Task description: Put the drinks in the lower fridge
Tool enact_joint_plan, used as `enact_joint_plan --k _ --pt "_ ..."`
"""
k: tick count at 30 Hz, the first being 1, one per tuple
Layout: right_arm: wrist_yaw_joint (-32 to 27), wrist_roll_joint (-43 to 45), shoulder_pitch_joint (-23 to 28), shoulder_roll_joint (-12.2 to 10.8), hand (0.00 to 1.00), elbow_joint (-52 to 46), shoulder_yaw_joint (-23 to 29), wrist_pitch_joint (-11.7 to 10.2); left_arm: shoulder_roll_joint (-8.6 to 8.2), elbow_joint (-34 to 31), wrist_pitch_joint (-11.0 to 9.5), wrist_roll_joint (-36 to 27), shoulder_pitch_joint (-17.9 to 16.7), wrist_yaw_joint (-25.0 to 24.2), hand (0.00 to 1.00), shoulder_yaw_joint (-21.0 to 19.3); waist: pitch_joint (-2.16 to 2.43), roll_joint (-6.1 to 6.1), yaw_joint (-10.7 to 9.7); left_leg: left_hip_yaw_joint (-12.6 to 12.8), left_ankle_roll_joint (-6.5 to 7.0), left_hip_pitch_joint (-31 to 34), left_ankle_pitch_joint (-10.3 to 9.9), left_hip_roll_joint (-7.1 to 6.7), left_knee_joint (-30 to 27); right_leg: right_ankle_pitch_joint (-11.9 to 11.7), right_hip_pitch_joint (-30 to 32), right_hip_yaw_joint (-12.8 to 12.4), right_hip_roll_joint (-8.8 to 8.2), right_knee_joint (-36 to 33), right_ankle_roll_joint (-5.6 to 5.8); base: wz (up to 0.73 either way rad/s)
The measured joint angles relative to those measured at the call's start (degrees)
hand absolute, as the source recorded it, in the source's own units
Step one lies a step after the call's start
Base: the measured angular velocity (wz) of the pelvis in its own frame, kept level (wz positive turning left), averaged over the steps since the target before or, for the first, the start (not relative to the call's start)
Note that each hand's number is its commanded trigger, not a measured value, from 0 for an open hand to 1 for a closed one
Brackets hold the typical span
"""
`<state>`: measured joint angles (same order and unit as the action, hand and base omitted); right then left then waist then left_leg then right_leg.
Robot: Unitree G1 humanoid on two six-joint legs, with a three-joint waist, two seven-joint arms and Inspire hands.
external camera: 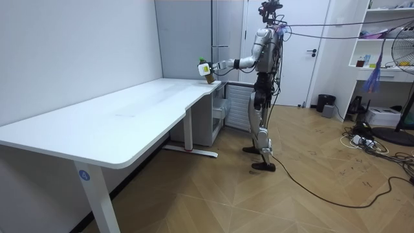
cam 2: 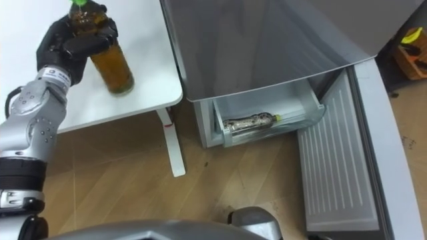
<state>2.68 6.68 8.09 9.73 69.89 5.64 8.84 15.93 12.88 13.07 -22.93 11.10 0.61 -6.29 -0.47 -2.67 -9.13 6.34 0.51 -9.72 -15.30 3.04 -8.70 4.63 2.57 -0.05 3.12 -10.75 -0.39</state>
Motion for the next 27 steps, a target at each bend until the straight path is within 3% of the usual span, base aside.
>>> enact_joint_plan --k 7,19,23,27 --pt "1.8 1.2 0.0 0.0 0.0 0.2 -0.6 2.5 0.51 0.0 0.3 0.0 0.1 0.4 1.0 -0.1 0.05 -0.08 0.1 0.0 0.0 0.2 0.0 0.03 0.0 -0.1 0.3 0.0 0.03 -0.1 -0.1 -0.01" --pt "3.8 2.9 -0.6 -0.1 0.0 0.3 -1.2 3.2 0.5 -1.0 0.7 0.1 0.1 1.4 1.0 -0.1 -0.08 -0.28 1.3 -0.1 0.0 0.1 0.0 0.15 0.0 -0.1 0.4 0.0 0.13 -0.2 -0.22 -0.01" --pt "3.7 2.9 -1.4 -0.2 0.0 0.8 -1.2 3.2 0.49 -4.6 0.8 0.1 0.1 2.8 1.0 -0.2 -0.35 0.26 2.0 -0.2 0.0 0.4 0.0 0.14 0.0 -0.1 0.6 0.2 0.1 -0.1 -0.23 0.03" --pt "2.4 2.5 -1.9 -0.3 0.0 0.5 -1.8 2.7 0.07 -10.5 0.8 -0.1 0.0 4.3 1.0 -0.3 -0.32 0.67 3.5 -0.3 0.0 0.4 0.0 0.16 0.0 -0.1 0.5 0.2 0.11 0.0 -0.23 0.0"
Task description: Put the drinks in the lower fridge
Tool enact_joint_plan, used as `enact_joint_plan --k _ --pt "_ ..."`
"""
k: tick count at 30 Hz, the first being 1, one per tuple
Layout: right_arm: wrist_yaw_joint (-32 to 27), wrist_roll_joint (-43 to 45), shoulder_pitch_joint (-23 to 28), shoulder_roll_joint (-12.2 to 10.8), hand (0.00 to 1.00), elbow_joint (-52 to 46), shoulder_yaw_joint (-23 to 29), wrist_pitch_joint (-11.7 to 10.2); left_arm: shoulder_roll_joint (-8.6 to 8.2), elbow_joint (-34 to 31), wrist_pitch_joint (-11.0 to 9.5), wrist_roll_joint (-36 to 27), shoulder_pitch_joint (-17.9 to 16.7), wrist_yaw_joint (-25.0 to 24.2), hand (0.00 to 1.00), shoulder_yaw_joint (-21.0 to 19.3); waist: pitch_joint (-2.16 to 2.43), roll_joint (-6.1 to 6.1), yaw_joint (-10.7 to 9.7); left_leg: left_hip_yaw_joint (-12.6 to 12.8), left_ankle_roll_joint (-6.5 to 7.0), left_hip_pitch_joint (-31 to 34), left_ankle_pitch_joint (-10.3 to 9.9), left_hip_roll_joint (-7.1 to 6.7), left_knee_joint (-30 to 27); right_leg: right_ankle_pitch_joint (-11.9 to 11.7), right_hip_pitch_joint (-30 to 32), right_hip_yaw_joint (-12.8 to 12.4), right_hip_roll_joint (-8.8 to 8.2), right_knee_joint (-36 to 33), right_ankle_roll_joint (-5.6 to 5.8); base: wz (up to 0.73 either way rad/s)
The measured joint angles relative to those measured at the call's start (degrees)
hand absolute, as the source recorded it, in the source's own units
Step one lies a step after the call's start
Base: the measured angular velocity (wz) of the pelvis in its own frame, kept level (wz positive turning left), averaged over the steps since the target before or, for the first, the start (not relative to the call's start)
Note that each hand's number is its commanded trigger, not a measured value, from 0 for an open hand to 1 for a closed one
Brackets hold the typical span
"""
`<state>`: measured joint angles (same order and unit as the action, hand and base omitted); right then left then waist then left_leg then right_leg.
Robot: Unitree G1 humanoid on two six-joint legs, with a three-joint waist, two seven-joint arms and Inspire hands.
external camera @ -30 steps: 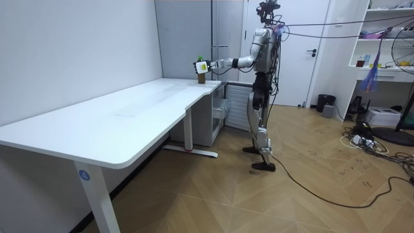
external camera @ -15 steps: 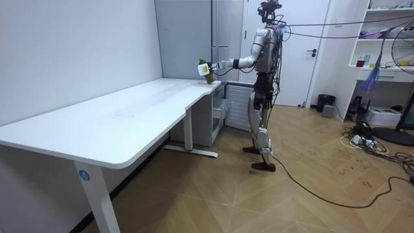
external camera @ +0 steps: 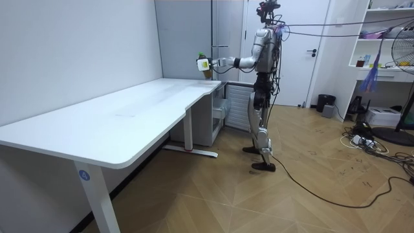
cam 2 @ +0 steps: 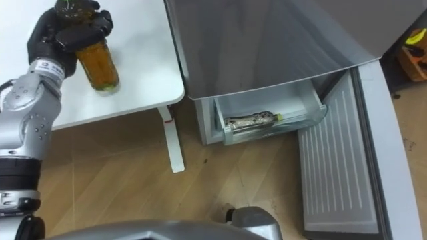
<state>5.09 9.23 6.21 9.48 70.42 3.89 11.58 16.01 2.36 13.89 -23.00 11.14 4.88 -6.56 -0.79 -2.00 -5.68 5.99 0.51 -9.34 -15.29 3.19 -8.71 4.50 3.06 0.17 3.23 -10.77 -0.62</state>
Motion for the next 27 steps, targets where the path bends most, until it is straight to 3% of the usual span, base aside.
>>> enact_joint_plan --k 6,9,13,20,23,27 --pt "-1.9 0.0 -0.6 -0.3 0.0 -1.9 -0.5 -1.1 -0.77 -7.2 -0.1 -1.1 -0.8 1.0 1.0 0.0 0.04 0.07 2.4 0.1 0.0 -0.3 0.0 0.02 0.0 0.0 -0.4 0.0 0.04 0.1 0.0 0.0" --pt "-1.9 -0.2 -0.6 -0.4 0.0 -3.4 -1.5 -1.3 -1.53 -8.5 -0.1 -1.1 -2.8 -0.1 1.0 0.1 0.13 0.23 3.0 0.0 0.0 -0.3 0.0 0.1 -0.1 0.0 -0.7 0.5 -0.03 0.2 -0.03 0.07" --pt "-1.9 -0.3 -0.6 -0.4 0.0 -4.2 -2.1 -1.4 -1.74 -11.1 -0.1 -1.1 -8.1 -0.9 1.0 0.1 0.32 0.57 3.3 -0.2 0.0 -0.1 0.0 0.21 -0.2 0.2 -0.7 1.7 -0.3 0.2 -0.22 0.1" --pt "-2.0 -0.3 -0.9 -0.3 0.0 -4.4 -2.8 -1.5 -4.92 -16.7 -0.1 -1.1 -11.3 -1.3 1.0 1.3 0.61 1.3 6.2 -1.6 0.0 0.3 0.0 -0.02 -0.7 0.3 -1.1 3.3 -0.92 0.1 -0.18 0.13" --pt "-2.5 -0.7 -0.9 -0.3 0.0 -4.4 -3.6 -1.8 -6.56 -17.2 -0.2 -1.2 -12.8 -1.4 1.0 1.4 0.68 1.49 6.4 -2.0 -0.01 0.4 0.0 -0.02 -0.8 0.3 -1.5 4.3 -1.15 0.2 -0.16 0.16" --pt "-2.6 -2.1 -0.9 0.1 0.0 -4.4 -6.3 -2.0 -7.04 -17.1 -0.2 -3.8 -14.3 -1.7 1.0 3.2 0.59 1.71 7.1 -3.1 -0.02 0.3 0.0 -0.08 -0.9 0.5 -2.2 5.1 -1.34 0.4 -0.06 0.19"
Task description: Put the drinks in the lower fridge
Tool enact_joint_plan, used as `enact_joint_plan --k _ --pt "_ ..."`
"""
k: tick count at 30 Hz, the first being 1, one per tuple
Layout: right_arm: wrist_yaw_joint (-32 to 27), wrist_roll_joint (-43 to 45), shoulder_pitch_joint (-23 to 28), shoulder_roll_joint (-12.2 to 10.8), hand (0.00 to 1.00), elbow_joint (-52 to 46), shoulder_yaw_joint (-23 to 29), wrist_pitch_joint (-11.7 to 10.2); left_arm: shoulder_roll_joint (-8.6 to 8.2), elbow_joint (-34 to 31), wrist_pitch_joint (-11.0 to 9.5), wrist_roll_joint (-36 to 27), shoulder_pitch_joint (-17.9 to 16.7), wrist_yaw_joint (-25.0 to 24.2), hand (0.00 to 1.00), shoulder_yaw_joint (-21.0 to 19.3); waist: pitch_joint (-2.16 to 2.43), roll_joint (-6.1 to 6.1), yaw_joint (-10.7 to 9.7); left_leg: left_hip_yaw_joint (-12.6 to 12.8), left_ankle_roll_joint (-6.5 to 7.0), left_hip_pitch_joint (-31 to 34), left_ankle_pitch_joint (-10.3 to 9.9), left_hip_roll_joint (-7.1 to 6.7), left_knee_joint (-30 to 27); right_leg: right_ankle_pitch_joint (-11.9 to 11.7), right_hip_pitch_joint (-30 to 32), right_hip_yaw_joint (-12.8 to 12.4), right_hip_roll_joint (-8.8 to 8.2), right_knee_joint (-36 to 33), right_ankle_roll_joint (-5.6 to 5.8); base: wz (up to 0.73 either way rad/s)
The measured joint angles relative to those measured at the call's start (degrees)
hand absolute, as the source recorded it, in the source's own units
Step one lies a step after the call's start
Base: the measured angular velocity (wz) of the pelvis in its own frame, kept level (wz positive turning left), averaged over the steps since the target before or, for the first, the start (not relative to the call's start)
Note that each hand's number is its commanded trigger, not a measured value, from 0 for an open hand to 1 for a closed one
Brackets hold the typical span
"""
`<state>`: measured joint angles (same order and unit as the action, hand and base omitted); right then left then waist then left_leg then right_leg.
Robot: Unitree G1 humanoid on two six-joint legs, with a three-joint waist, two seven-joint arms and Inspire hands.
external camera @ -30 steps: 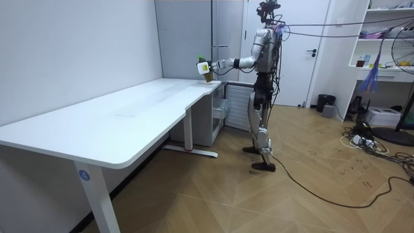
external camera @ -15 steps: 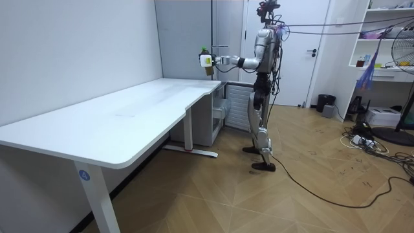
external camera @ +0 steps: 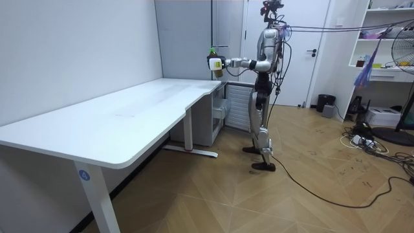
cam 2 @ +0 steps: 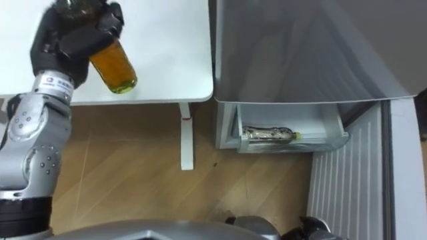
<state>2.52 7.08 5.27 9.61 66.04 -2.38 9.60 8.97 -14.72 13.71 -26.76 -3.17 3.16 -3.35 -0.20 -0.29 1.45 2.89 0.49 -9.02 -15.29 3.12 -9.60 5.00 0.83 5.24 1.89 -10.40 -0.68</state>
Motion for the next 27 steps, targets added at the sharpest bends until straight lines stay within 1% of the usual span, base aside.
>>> enact_joint_plan --k 2,5,7,9,10,12,16,19,21,23,27 --pt "0.0 -0.1 0.0 0.1 0.0 0.0 -0.9 0.0 -0.57 0.0 0.0 -2.6 -0.6 -0.8 1.0 1.6 -0.04 0.13 0.4 -0.9 -0.05 0.5 0.0 -0.1 -0.2 0.1 0.0 0.8 -0.26 0.1 0.04 0.2" --pt "-0.1 -0.1 -0.1 0.3 0.0 0.0 -1.0 0.0 -1.22 0.1 0.0 -2.9 -1.0 -2.3 1.0 3.8 -0.06 0.22 0.6 -1.7 -0.1 1.1 0.4 -0.4 -0.3 0.4 -0.1 2.1 -0.87 0.1 0.18 0.27" --pt "-0.1 -0.1 -0.2 0.3 0.0 0.0 -1.3 0.0 -1.59 0.1 0.0 -2.9 -1.4 -3.5 1.0 4.7 -0.07 0.35 0.6 -1.7 -0.1 1.3 0.4 -0.44 -0.3 0.7 0.1 2.3 -1.01 -0.2 0.23 0.11" --pt "0.0 -0.3 -0.3 0.3 0.0 -0.4 -1.6 0.0 -1.66 0.1 0.0 -2.9 -1.5 -3.9 1.0 5.8 -0.14 0.57 0.7 -1.8 -0.1 1.5 0.4 -0.45 -0.5 0.7 0.2 2.6 -1.07 -0.3 0.2 0.04" --pt "0.0 -0.4 -0.3 0.4 0.0 -1.5 -2.6 0.0 -1.64 0.1 0.0 -2.9 -1.5 -4.1 1.0 6.3 -0.25 0.73 0.7 -1.8 -0.1 1.6 0.4 -0.45 -0.7 0.7 0.2 2.7 -1.1 -0.3 0.18 0.0" --pt "0.0 -0.3 -1.1 0.5 0.0 -1.9 -3.6 -0.1 -1.55 0.2 0.0 -2.9 -1.5 -4.3 1.0 7.2 -0.26 0.91 0.6 -1.8 -0.1 1.7 0.4 -0.44 -0.8 0.7 0.1 2.8 -1.11 -0.2 0.16 0.0" --pt "-0.2 0.8 -2.7 0.7 0.0 -3.0 -4.5 -0.2 -1.48 0.4 0.0 -2.5 -1.6 -6.4 1.0 9.1 -0.28 0.98 0.8 -1.4 -0.1 1.9 0.4 -0.47 -0.8 0.8 0.3 2.8 -1.16 -0.1 0.22 0.01" --pt "-0.5 2.0 -3.8 0.6 0.0 -4.9 -5.0 -0.3 -1.55 1.1 0.0 -3.1 -2.5 -7.5 1.0 9.3 -0.28 0.99 0.8 -1.5 -0.1 1.7 0.4 -0.48 -0.8 0.8 0.2 2.9 -1.17 -0.2 0.22 -0.01" --pt "-0.4 0.9 -4.9 -0.1 0.0 -6.8 -5.5 -1.5 -1.45 1.8 0.0 -3.1 -3.3 -7.8 1.0 9.4 -0.28 0.99 0.6 -1.6 -0.1 1.7 0.4 -0.46 -0.9 0.8 0.2 3.2 -1.2 -0.2 0.2 0.0" --pt "-0.2 -1.0 -6.1 -1.2 0.0 -9.2 -7.7 -3.7 -1.26 3.1 0.0 -3.2 -3.5 -7.9 1.0 10.8 -0.25 1.03 0.6 -1.9 -0.1 1.9 0.4 -0.46 -0.9 0.8 0.2 3.7 -1.31 -0.2 0.18 0.1" --pt "1.5 -2.1 -6.2 -2.3 0.0 -14.9 -10.8 -3.9 -1.03 3.2 0.0 -2.9 -4.5 -8.4 1.0 12.8 -0.26 1.19 0.6 -1.8 -0.1 2.1 0.4 -0.58 -1.0 0.9 0.2 4.6 -1.68 -0.3 0.24 0.14"
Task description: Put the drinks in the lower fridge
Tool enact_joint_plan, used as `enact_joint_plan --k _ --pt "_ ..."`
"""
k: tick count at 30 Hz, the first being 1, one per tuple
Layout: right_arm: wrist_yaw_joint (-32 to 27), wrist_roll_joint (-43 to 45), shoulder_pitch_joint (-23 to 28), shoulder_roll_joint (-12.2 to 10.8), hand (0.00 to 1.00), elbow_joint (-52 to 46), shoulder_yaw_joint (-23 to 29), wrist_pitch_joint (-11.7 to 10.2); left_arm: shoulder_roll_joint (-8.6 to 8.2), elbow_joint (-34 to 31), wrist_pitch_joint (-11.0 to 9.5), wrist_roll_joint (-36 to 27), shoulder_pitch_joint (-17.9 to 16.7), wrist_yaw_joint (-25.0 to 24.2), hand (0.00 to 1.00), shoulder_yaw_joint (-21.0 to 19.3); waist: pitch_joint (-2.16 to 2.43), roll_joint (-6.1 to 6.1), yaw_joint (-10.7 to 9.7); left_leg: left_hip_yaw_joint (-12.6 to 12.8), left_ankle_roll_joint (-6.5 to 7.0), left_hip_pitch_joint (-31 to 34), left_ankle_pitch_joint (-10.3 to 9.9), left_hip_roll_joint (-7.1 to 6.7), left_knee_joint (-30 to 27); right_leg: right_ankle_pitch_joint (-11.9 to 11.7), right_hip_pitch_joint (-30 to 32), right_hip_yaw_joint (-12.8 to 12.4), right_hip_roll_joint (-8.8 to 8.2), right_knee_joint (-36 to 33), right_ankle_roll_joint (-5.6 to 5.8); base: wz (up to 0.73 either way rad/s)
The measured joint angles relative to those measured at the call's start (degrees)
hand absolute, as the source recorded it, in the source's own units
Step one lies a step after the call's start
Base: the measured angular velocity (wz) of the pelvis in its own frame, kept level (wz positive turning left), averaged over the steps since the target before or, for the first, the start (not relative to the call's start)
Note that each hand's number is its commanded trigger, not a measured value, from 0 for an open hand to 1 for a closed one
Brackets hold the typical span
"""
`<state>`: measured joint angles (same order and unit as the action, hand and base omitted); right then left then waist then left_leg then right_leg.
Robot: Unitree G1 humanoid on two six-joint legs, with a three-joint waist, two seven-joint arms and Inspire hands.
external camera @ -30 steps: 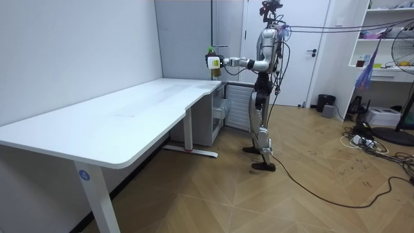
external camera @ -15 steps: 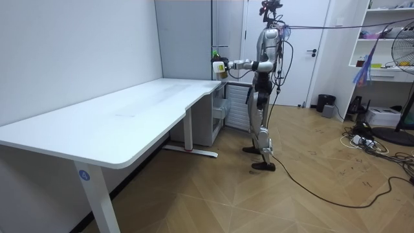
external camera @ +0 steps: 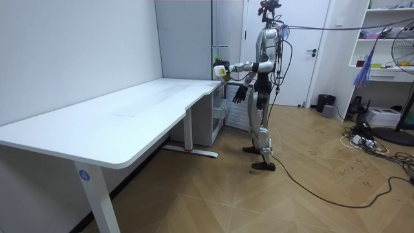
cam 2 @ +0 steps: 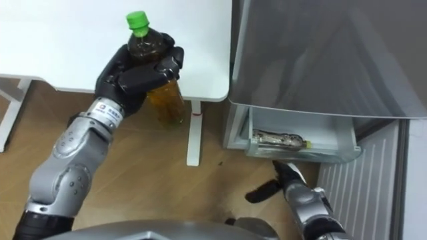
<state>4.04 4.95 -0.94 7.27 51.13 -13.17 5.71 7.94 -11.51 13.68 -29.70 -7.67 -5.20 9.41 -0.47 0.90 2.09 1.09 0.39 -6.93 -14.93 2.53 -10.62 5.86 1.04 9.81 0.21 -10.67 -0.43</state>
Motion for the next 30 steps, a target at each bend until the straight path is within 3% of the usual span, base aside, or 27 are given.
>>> enact_joint_plan --k 9,12,16,22,30 --pt "5.4 0.8 2.4 -1.2 0.0 -11.4 -1.5 -0.9 0.04 4.5 -0.5 0.7 -1.3 -0.3 1.0 0.0 0.04 0.22 -0.2 0.1 0.0 0.4 0.0 -0.15 -0.6 0.0 0.0 0.0 -0.21 -0.4 0.02 0.0" --pt "7.0 3.8 3.4 -1.1 0.0 -15.1 -1.6 -1.0 0.27 4.9 -0.6 4.0 -1.4 -0.4 1.0 0.0 0.04 0.22 -0.1 0.1 0.0 0.5 0.0 -0.15 -0.8 0.0 -0.1 0.1 -0.23 -0.4 0.02 0.0" --pt "9.9 5.7 4.2 -1.3 0.0 -16.9 -3.0 -2.1 0.34 4.9 -1.8 7.2 -1.4 -0.6 1.0 0.0 0.03 0.21 -0.1 0.1 0.0 0.5 0.0 -0.17 -0.7 0.0 -0.1 0.3 -0.28 -0.4 0.02 0.0" --pt "12.5 6.7 5.0 -1.0 0.0 -22.0 -3.6 -2.6 0.51 6.2 -5.5 7.9 -1.6 -0.6 1.0 1.7 -0.03 0.08 -0.2 0.1 0.0 0.4 0.0 -0.18 -0.7 0.0 -0.2 0.3 -0.33 -0.6 0.06 0.0" --pt "17.7 6.9 5.3 -0.8 0.0 -29.3 -3.7 -3.2 0.62 7.3 -5.5 9.4 -1.7 -1.0 1.0 5.3 -0.16 -0.15 -0.6 0.2 0.0 0.3 0.0 -0.17 -0.7 0.1 -0.3 0.2 -0.34 -0.8 0.08 0.0"
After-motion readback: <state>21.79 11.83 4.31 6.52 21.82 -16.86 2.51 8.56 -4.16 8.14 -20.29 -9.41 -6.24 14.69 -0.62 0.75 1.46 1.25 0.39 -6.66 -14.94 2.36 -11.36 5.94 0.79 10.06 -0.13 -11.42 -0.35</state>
